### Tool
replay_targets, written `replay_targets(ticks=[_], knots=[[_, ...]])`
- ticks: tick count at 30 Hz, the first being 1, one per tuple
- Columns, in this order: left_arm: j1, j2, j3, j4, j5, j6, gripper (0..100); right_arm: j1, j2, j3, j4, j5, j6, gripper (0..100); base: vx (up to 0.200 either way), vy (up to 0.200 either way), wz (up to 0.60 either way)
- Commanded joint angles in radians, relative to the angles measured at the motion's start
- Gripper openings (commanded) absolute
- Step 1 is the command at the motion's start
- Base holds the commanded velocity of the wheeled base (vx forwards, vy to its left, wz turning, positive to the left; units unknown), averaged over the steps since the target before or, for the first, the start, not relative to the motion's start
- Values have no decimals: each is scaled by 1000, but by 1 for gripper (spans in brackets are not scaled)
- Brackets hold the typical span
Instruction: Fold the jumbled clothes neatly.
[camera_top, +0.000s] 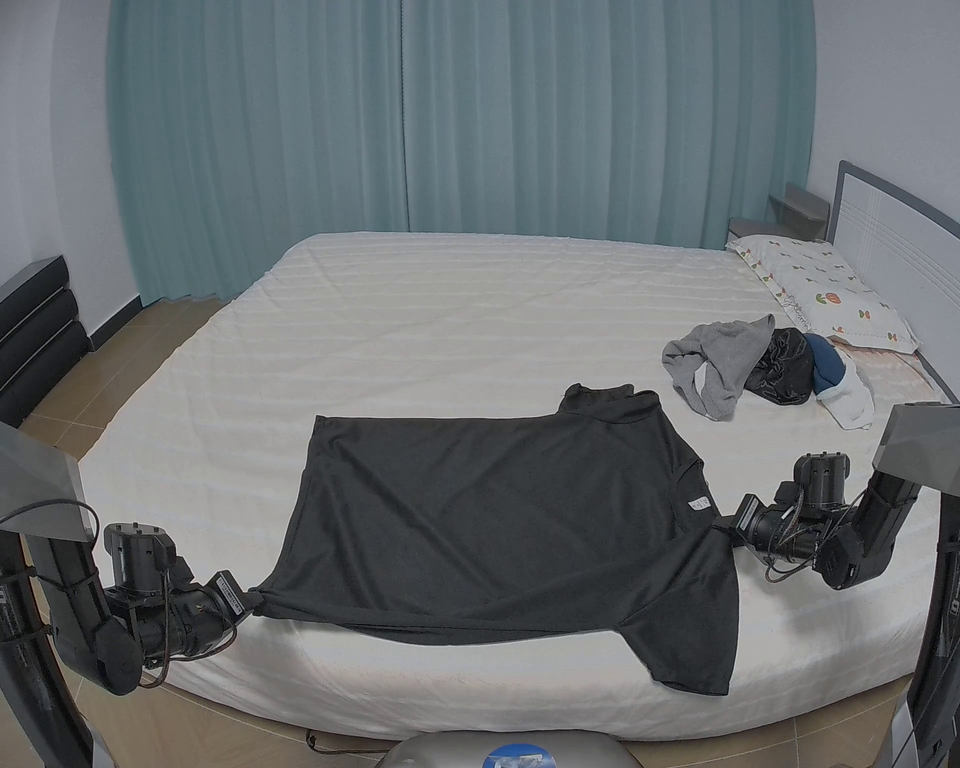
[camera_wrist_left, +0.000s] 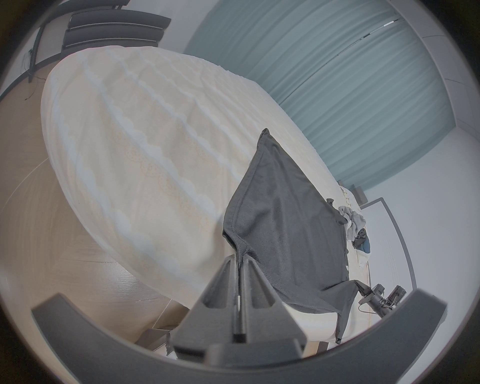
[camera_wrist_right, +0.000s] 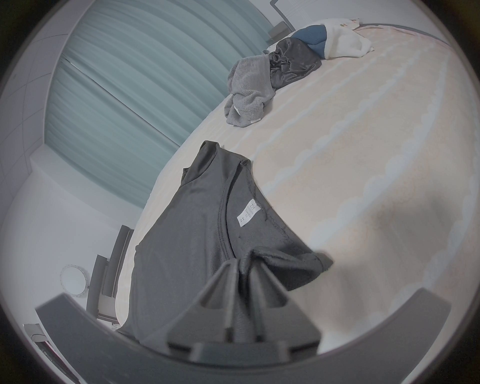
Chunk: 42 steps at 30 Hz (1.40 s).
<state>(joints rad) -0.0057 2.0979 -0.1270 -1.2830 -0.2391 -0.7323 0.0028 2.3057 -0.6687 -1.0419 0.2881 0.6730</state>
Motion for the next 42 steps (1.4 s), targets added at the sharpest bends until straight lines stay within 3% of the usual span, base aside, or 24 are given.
replay_targets(ticks=[1, 13, 16, 20, 25, 42], knots=[[-2, 8, 4, -1, 0, -1, 0, -1, 35, -26, -13, 3, 0, 100, 0, 0, 0], [-3, 22, 7, -1, 0, -1, 0, -72, -92, 116, -36, 33, 11, 100, 0, 0, 0], [-3, 22, 7, -1, 0, -1, 0, -70, -131, 187, -38, 71, 5, 100, 0, 0, 0], [-3, 22, 14, -1, 0, -1, 0, -64, -218, 348, -36, 169, -13, 100, 0, 0, 0], [0, 21, 18, -1, 0, -2, 0, -64, -203, 428, -36, 226, -122, 100, 0, 0, 0], [3, 25, 21, -1, 0, -2, 0, -33, -80, 439, -109, 235, -138, 100, 0, 0, 0]])
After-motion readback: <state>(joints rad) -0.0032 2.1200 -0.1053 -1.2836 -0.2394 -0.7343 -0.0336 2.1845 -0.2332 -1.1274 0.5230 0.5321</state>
